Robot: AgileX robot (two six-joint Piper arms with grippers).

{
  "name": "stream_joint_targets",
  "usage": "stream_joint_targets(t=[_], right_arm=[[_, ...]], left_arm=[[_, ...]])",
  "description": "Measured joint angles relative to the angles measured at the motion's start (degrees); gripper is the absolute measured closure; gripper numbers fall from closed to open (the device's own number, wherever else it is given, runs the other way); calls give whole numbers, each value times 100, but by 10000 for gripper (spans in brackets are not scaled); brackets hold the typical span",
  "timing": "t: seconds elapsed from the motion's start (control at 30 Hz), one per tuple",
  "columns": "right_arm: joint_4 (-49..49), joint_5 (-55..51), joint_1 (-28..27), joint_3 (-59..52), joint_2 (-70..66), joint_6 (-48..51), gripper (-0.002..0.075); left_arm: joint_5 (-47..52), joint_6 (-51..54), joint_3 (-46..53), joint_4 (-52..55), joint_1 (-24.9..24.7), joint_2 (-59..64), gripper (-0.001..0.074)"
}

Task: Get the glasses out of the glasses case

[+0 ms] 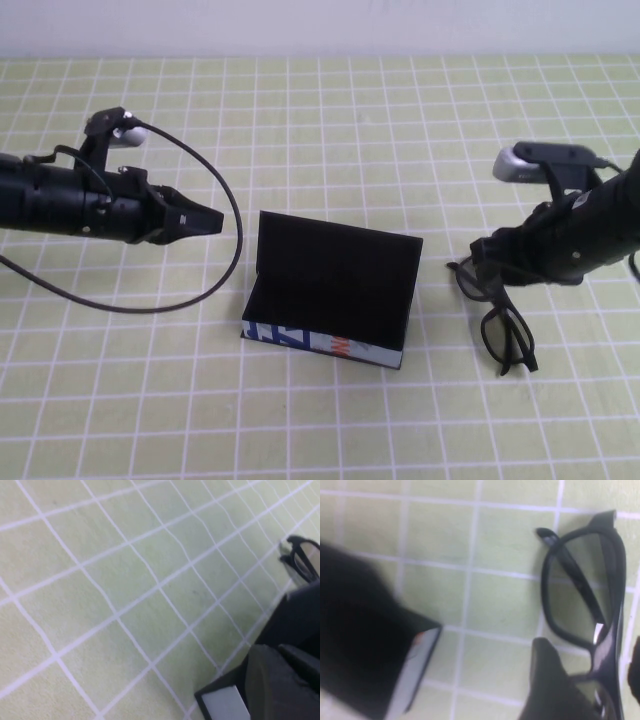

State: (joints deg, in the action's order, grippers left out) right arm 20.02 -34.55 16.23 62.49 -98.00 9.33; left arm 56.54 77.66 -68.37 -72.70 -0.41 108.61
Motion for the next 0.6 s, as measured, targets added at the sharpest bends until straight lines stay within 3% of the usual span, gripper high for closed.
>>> stream_joint_targets(t=[0.3, 0.6], right_arm=[[-342, -1182, 0, -193, 1970, -80, 572], [-385, -1887, 0, -1565, 4786, -109, 712]], left_arm=[[-593, -96, 203, -295, 0, -839, 739], [-2064, 290, 1975, -959, 0, -3391, 739]])
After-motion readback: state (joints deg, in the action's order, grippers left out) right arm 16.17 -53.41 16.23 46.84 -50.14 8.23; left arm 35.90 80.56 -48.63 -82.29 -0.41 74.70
